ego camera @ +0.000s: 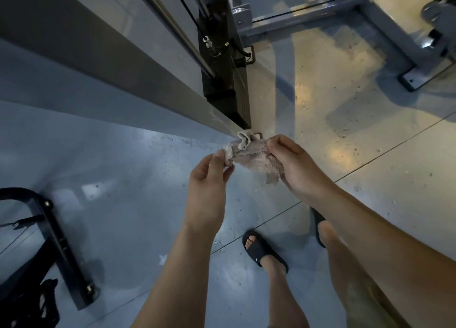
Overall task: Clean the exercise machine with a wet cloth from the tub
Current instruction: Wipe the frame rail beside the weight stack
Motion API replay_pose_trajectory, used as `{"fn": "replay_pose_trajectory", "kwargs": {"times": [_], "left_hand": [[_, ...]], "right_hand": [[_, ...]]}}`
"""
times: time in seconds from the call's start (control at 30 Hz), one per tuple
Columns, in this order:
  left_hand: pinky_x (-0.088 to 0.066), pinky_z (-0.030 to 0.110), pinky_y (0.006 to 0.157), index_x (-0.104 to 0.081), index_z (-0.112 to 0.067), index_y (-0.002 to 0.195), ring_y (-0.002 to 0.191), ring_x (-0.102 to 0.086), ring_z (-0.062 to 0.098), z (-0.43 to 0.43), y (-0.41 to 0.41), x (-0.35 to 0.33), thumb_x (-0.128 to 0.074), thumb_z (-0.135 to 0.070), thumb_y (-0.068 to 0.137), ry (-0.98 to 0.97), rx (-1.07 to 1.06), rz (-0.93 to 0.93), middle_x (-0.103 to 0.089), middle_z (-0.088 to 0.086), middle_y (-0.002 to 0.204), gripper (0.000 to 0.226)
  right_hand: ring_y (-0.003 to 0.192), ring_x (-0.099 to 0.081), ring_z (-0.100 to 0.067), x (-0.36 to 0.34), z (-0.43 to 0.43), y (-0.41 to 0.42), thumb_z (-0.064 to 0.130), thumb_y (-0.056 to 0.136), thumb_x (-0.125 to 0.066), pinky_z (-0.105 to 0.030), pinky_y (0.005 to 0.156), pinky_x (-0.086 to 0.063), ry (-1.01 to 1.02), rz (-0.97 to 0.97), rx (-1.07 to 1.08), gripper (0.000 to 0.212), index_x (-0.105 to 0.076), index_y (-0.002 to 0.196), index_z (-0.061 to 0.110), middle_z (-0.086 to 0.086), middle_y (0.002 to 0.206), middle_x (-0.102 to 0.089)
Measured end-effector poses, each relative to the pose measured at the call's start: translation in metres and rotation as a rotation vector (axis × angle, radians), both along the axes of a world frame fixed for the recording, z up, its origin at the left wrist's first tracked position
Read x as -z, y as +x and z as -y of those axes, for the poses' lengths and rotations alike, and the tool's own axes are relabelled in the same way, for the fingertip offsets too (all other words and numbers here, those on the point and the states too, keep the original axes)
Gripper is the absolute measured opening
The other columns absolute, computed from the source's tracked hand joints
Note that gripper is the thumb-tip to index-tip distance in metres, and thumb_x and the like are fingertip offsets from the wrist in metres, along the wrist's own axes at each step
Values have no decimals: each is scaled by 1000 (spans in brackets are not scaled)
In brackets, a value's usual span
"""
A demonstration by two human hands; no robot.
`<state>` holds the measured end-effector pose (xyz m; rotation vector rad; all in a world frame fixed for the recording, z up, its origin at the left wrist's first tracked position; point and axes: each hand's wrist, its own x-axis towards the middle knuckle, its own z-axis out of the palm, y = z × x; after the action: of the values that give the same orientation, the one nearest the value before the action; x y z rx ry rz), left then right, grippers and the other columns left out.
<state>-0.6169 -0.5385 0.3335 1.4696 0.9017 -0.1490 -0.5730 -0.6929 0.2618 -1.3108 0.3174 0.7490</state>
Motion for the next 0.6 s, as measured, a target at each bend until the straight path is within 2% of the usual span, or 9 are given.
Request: {"fn": "replay_pose_trajectory", "kwargs": {"times": [0.03, 0.1, 0.2, 0.23, 0.33, 0.4, 0.5, 0.53, 0.6], "left_hand": [[-52, 44, 107, -70, -2, 98, 107, -71, 22, 5, 1, -1, -43, -15, 110, -76, -49, -3, -77, 10, 104, 32], [-53, 47, 106, -66, 1, 114, 113, -70, 30, 11, 4, -2, -41, -19, 111, -157, -111, 6, -74, 18, 113, 32], [-54, 52, 102, -57, -2, 124, 110, -71, 32, 11, 6, 1, -51, -23, 108, -165, -38, 12, -74, 17, 112, 27], [-55, 54, 101, -56, -6, 125, 106, -72, 33, 11, 6, 2, -55, -15, 106, -151, 7, -2, -74, 15, 106, 21], [-56, 57, 97, -59, -12, 124, 90, -69, 39, 8, 9, 7, -52, 11, 97, -133, 37, -32, -70, 18, 91, 37], [-58, 51, 86, -62, -15, 123, 82, -67, 33, 5, 13, 6, -47, 13, 98, -137, 22, -26, -69, 15, 87, 41], [-50, 34, 58, -66, -27, 119, 66, -60, 19, -3, 15, 7, -42, 8, 99, 29, 92, -63, -69, 6, 81, 46], [-49, 30, 54, -69, -26, 118, 62, -61, 17, -5, 15, 8, -42, 5, 100, 93, 140, -84, -70, 7, 81, 44], [-53, 18, 60, -70, -21, 122, 77, -70, 15, -9, 15, 8, -49, -6, 102, 169, 253, -146, -75, 4, 97, 33]], "right_hand": [[90, -64, -22, -1, -1, -1, 56, 90, -58, -49, 91, -45, 5, -10, -9, 28, -63, 80, 30, -1, 87, -67], [84, -62, -15, -1, -1, -3, 59, 90, -58, -44, 84, -44, -14, 26, -39, 30, -60, 81, 30, 5, 81, -65], [66, -56, -3, -5, 4, -3, 40, 99, -63, -28, 70, -41, -24, 107, -90, 24, -57, 81, 25, 16, 67, -57], [67, -58, -5, -6, 7, -2, 36, 98, -66, -28, 70, -43, 5, 100, -89, 23, -58, 81, 24, 14, 67, -59], [80, -66, -34, -5, 11, 1, 35, 90, -73, -50, 83, -50, 134, 24, 2, 25, -61, 80, 16, -11, 76, -66], [76, -66, -36, -4, 12, 1, 17, 97, -67, -47, 80, -55, 235, -29, 100, 22, -53, 82, 7, -20, 74, -65], [64, -66, -20, -6, 14, 5, 7, 105, -51, -33, 68, -57, 268, -99, 283, 21, -49, 84, 6, -11, 65, -62], [64, -64, -19, -4, 15, 7, 8, 105, -51, -33, 67, -57, 250, -105, 323, 18, -50, 87, 7, -9, 66, -62], [70, -61, -24, 4, 18, 10, 8, 104, -53, -39, 67, -52, 163, -78, 322, 8, -54, 97, 10, -13, 75, -62]]}}
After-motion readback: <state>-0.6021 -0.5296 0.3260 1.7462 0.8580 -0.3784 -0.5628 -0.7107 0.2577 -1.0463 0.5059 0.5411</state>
